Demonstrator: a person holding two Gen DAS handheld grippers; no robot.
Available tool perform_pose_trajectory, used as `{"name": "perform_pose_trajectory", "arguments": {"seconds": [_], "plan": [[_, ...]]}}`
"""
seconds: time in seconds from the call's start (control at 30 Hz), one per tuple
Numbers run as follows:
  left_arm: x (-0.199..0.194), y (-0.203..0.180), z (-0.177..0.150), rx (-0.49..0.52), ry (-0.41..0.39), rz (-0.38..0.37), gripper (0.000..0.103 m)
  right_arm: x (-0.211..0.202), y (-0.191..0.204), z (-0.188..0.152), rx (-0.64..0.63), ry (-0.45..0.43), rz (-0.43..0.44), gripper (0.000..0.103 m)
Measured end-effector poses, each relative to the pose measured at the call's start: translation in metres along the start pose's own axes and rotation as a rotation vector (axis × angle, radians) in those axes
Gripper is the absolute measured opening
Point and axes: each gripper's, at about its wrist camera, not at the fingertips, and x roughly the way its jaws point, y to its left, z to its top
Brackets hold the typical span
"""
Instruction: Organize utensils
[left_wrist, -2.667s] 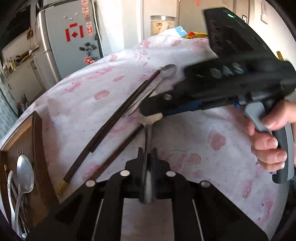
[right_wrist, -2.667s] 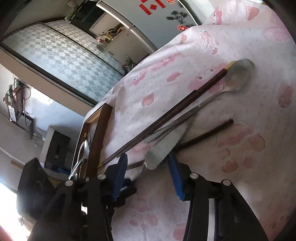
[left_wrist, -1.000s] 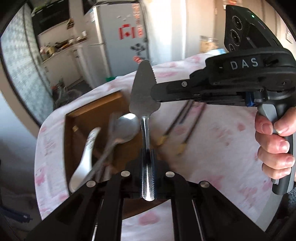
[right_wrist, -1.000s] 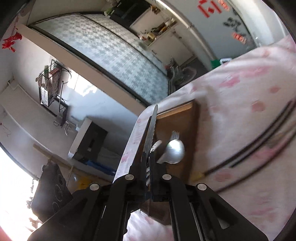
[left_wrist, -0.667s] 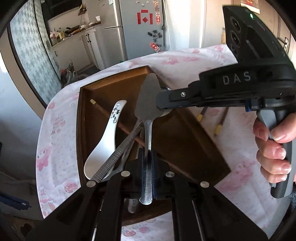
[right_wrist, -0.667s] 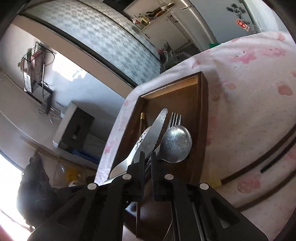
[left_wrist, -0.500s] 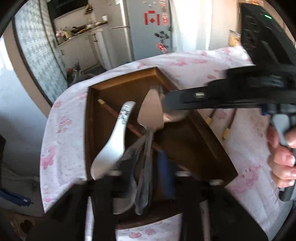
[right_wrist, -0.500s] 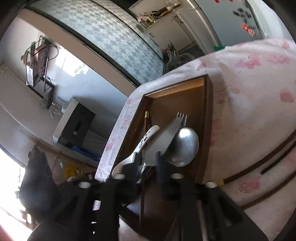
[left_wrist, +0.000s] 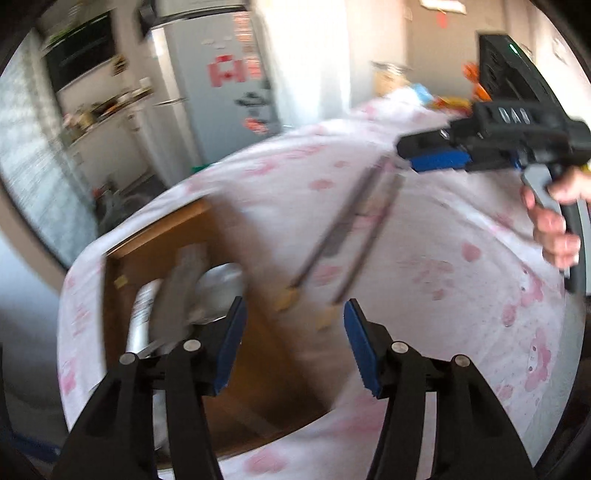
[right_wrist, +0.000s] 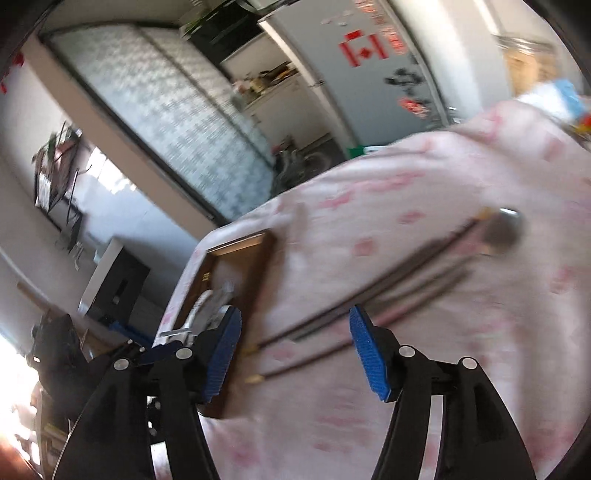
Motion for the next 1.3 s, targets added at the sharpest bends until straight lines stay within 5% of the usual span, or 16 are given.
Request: {"name": "perform_pose_trajectory", "arguments": {"seconds": [0.13,0.53,0.6,0.63,0.67,0.73,1.0,1.07,1.13,1.2,1.3], "plan": [[0.034,-0.03,0.01,0.059,0.044,-0.04,0.059,-0.008,-0.029,-0.007,0.026,0.007,-0.017,0.062],[0.079,-0.013,0.015,-0.067,0.142,-0.145,0.057,0.001,-0.063,-0.015,0.095,0.039,0.042,0.062],[0.075,-0.02,0.013,-0.038,0.139,-0.143,0.043,0.001,-0.063,-0.015,0.101,0.041,0.048,0.062],[0.072,-0.025,0.013,-0.026,0.14,-0.155,0.017,0.002,-0.063,-0.015,0.107,0.044,0.053,0.062],[0.07,-0.029,0.013,-0.013,0.14,-0.154,0.011,0.003,-0.063,-0.016,0.113,0.047,0.058,0.063],[0.066,-0.041,0.011,0.035,0.127,-0.112,0.01,0.008,-0.063,-0.018,0.132,0.062,0.072,0.064],[0.034,-0.041,0.02,-0.026,0.026,-0.168,0.008,0.025,-0.061,-0.024,0.175,0.082,0.043,0.064],[0.025,-0.046,0.021,-0.004,0.008,-0.15,0.008,0.025,-0.062,-0.021,0.2,0.056,0.051,0.058],[0.019,-0.049,0.019,0.006,0.002,-0.157,0.008,0.026,-0.064,-0.019,0.212,0.037,0.047,0.029],[0.016,-0.049,0.016,0.009,0.003,-0.16,0.007,0.027,-0.063,-0.017,0.211,0.026,0.034,0.014],[0.012,-0.044,0.012,0.005,-0.007,-0.154,0.007,0.029,-0.058,-0.016,0.198,0.027,0.028,0.005]]}}
